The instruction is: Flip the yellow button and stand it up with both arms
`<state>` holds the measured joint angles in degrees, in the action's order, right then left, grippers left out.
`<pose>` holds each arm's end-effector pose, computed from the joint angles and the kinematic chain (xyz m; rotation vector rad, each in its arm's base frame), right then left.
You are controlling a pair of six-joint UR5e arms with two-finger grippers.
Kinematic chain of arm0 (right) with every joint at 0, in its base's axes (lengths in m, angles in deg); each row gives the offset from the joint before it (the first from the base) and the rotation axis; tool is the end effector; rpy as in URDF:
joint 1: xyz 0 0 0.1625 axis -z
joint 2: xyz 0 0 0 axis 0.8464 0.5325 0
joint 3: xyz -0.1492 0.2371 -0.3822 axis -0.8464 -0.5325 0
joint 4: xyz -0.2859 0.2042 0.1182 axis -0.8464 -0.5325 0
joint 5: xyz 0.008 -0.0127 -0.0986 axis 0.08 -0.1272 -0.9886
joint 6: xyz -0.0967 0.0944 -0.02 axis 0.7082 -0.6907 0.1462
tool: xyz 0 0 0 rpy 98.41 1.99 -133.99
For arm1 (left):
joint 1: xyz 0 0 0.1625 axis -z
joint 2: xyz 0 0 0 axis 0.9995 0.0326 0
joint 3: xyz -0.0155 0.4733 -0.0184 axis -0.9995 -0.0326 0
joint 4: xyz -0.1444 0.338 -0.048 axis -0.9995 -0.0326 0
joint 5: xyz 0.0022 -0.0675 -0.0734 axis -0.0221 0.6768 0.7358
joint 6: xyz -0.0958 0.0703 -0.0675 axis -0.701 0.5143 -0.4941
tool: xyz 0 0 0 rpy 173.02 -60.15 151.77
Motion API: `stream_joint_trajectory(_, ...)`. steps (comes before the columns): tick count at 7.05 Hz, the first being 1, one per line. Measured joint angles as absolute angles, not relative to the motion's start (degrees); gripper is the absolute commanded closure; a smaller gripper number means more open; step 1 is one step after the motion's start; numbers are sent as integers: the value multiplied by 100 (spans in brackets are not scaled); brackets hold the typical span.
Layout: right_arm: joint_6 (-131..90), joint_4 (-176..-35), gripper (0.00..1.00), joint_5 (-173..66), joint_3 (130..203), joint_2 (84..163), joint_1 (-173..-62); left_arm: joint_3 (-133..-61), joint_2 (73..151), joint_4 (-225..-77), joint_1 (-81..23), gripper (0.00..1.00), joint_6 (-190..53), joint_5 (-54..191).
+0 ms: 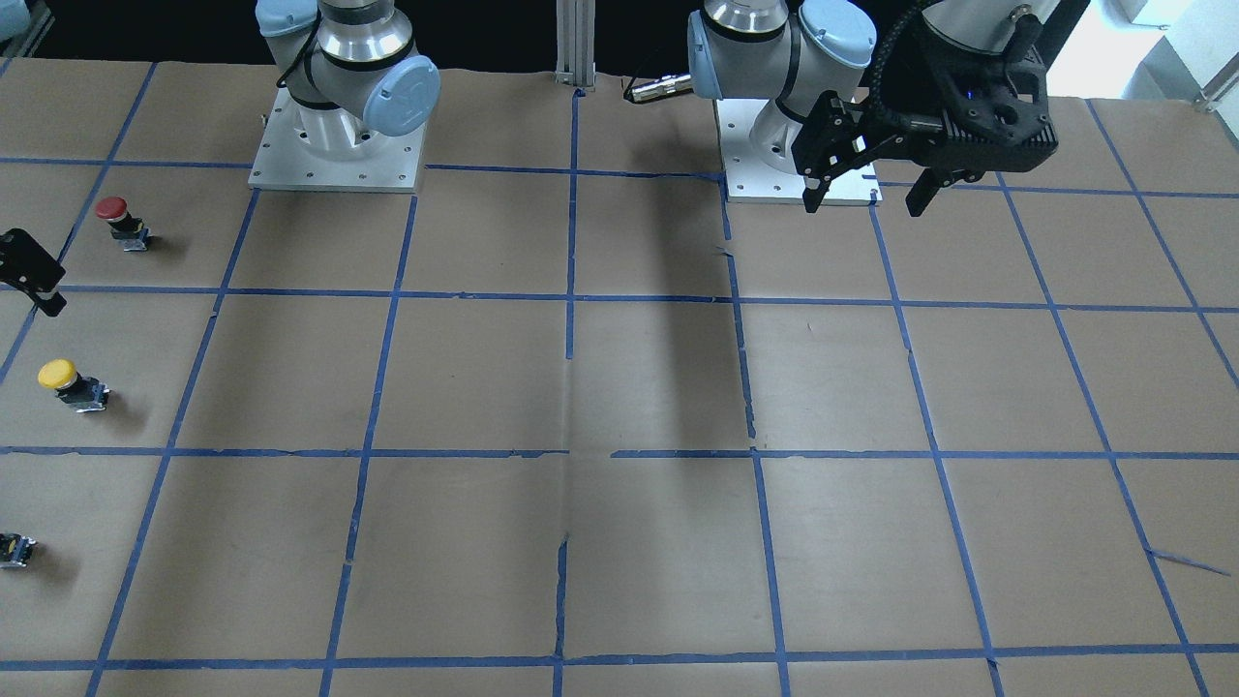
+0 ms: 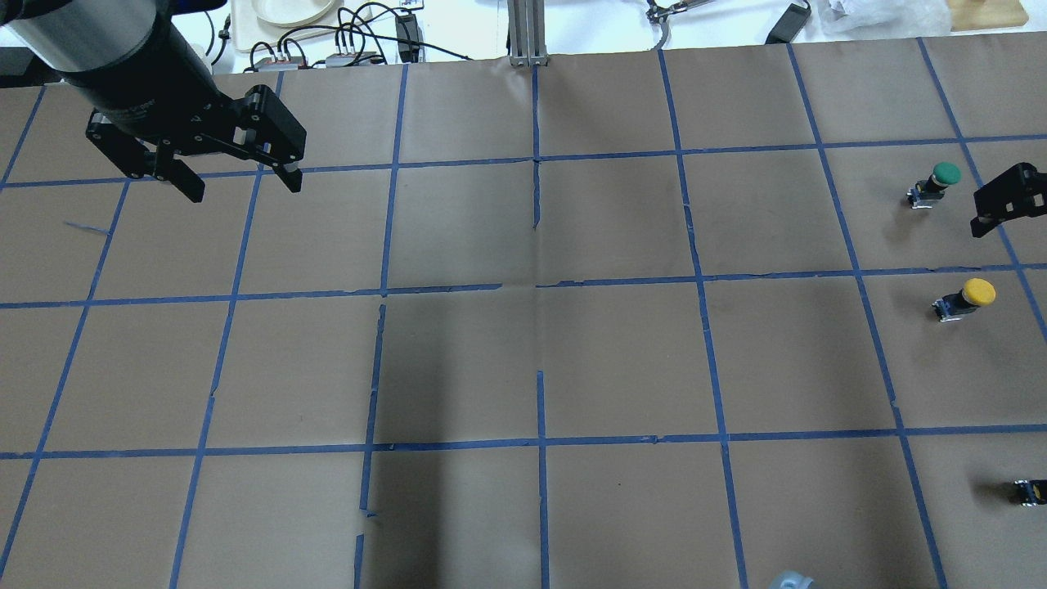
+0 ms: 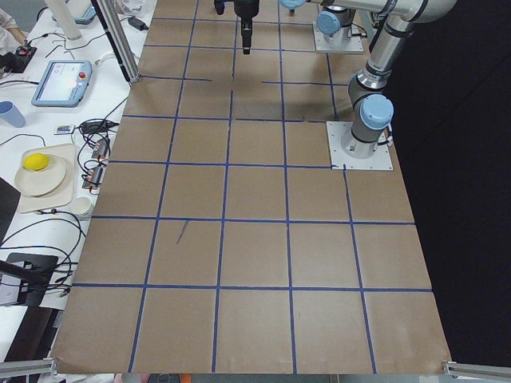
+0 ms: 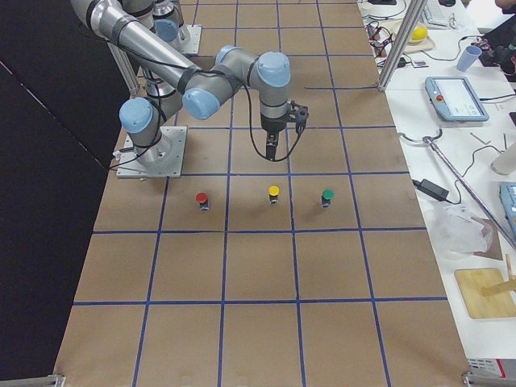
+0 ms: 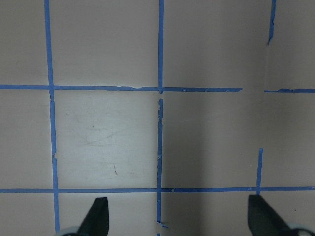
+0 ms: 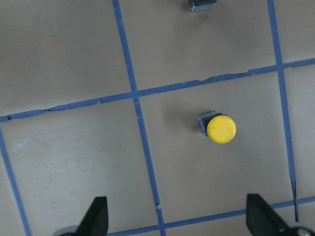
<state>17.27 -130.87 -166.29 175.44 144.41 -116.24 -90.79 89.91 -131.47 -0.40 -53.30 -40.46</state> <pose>-0.1145 -0.4423 0.4355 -0.2811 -3.1245 0.0332 -0.1229 -0.4299 0.5441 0.0468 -3.0945 0.0140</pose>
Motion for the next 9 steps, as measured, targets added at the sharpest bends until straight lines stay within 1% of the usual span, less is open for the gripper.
stream_joint_trajectory(1,1186,-12645,0,-16688,17210,14434,-12037,-9050,8997,-13139,-36,0,-5330,-4044)
stream_joint_trajectory(4,-418,-11868,0,-16702,16613,14436,-13472,-9031,8977,-13135,-33,0,-5333,-4048)
stream_joint_trajectory(6,-1066,-11024,0,-16662,16013,14432,-14300,-9017,8969,-13142,-33,0,-5331,-4051)
stream_joint_trajectory(7,-1269,-10832,0,-16620,15874,14431,-14597,-9022,8968,-13138,-33,0,-5332,-4049)
stream_joint_trajectory(9,-1504,-10724,0,-16585,15936,14449,-14981,-9022,8970,-13121,-33,0,-5336,-4049)
